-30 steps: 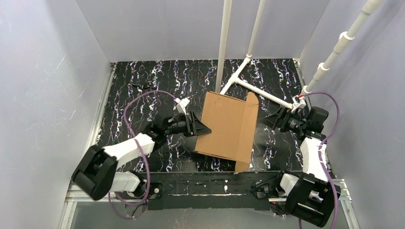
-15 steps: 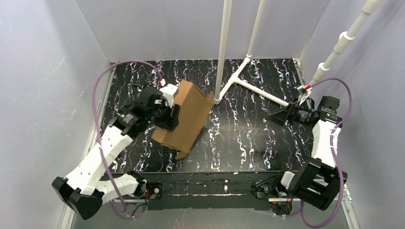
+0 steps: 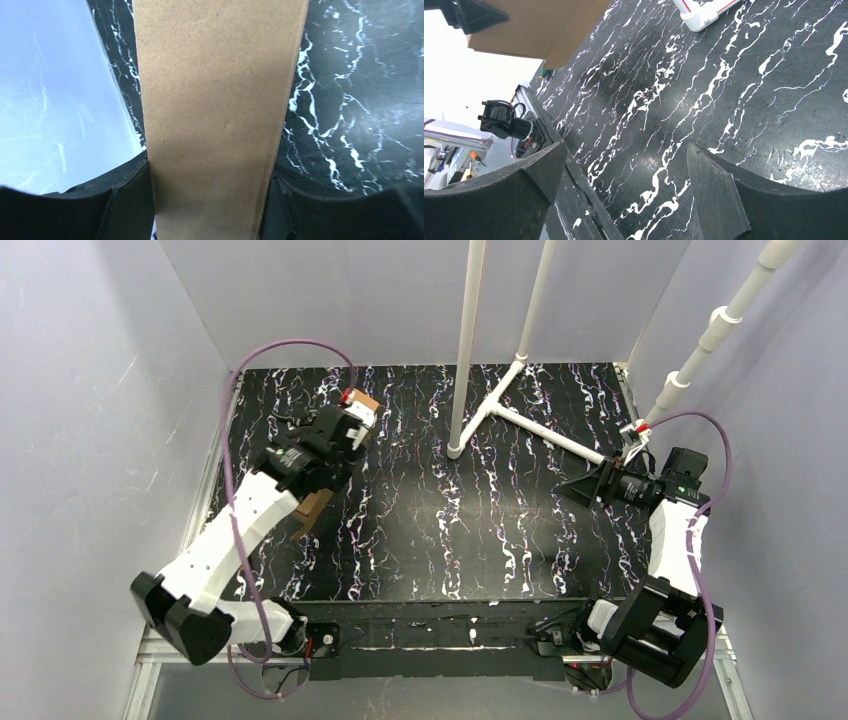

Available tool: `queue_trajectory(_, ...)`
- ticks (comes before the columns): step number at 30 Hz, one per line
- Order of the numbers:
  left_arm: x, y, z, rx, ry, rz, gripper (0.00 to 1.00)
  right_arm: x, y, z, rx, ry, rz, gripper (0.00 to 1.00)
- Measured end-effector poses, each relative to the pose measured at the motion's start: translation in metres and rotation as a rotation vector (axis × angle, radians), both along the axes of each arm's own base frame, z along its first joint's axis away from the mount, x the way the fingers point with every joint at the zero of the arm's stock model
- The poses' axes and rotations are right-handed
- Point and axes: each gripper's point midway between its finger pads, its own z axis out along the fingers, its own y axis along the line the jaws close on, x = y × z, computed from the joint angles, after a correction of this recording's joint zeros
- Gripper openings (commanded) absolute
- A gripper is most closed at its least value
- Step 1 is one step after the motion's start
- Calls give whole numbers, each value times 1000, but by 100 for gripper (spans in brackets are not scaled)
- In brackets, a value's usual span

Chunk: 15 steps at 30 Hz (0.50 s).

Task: Fold the paper box

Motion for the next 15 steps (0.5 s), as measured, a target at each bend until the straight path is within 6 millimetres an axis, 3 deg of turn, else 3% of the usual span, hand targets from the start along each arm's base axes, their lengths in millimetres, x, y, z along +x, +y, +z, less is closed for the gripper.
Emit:
queue_trajectory(4,15,-10,-13,137,0,2,4,0,0,-1,8,5,-7,98)
queue_trajectory(11,29,-47,-30,260,-51,-24,7,3,-1,-1,6,-1,-13,98)
queue_trajectory(15,30,-72,-50,304,-53,-35,23,4,-2,0,5,-6,-15,98)
